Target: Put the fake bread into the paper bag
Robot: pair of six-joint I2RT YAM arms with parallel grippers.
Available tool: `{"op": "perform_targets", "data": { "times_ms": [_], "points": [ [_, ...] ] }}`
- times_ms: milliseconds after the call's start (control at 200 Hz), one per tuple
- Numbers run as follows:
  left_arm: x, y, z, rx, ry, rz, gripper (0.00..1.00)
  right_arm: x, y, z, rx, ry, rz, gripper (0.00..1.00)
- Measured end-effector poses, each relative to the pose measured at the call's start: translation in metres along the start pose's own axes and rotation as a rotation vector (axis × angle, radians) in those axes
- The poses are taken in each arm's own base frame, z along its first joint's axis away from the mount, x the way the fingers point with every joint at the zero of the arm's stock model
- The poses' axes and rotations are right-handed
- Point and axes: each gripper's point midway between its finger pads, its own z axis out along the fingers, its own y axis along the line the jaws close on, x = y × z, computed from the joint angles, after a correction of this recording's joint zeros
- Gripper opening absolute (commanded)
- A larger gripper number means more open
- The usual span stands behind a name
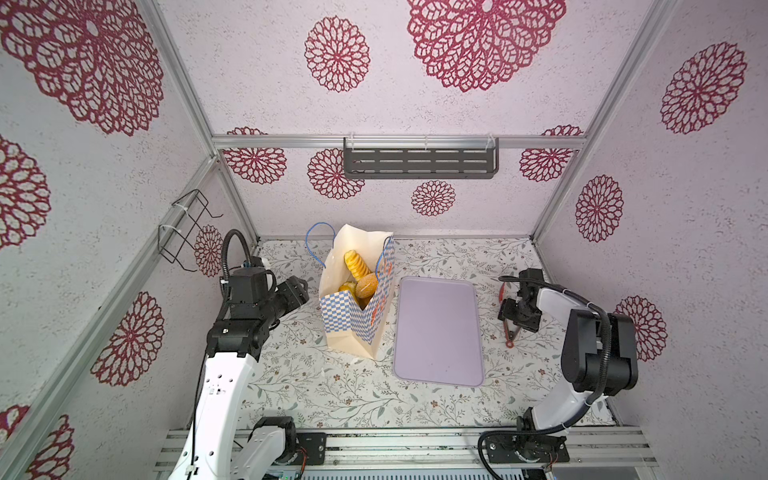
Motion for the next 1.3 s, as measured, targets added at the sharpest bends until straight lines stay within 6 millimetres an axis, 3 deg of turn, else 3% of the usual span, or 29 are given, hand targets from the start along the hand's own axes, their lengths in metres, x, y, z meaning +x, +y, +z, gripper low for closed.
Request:
{"op": "perform_targets", "data": {
  "times_ms": [140, 270, 375, 415, 540, 766, 881, 1001, 1101, 1301],
  "points": [
    [0.0, 0.0, -0.001, 0.005, 0.001, -0.002, 0.77, 0.006, -0.002, 0.002, -0.009, 0.012, 0.016, 0.82],
    [0.0, 0.0, -0.001, 0.005, 0.001, -0.004, 0.99, 0.0, -0.001, -0.01, -0.021, -0.026, 0.026, 0.87],
    [-0.003, 0.003, -0.001, -0.011, -0.012, -0.011, 0.97, -0.016, 0.002, -0.035, -0.046, -0.119, 0.042, 0.9],
    [-0.004, 0.004, -0.001, -0.02, -0.022, -0.013, 0.97, -0.023, 0.002, -0.048, -0.057, -0.166, 0.055, 0.98],
    [-0.015, 0.011, -0.003, -0.064, -0.073, -0.013, 0.97, -0.049, 0.001, -0.087, -0.077, -0.33, 0.086, 0.99],
    [-0.057, 0.016, -0.017, -0.135, -0.273, 0.067, 0.98, -0.089, -0.011, -0.156, -0.089, -0.668, 0.158, 0.99],
    [-0.075, 0.017, -0.025, -0.152, -0.405, 0.129, 0.97, -0.098, -0.02, -0.173, -0.068, -0.798, 0.183, 0.99],
    [-0.077, 0.038, -0.02, -0.21, -0.532, 0.153, 0.97, -0.103, -0.038, -0.168, 0.011, -0.877, 0.245, 0.99],
    [-0.061, 0.066, 0.005, -0.284, -0.562, 0.179, 0.97, -0.097, -0.044, -0.148, 0.043, -0.919, 0.222, 0.99],
    [-0.012, 0.134, 0.068, -0.499, -0.457, 0.23, 0.97, -0.048, -0.048, -0.085, 0.086, -0.926, 0.129, 0.99]
  ]
}}
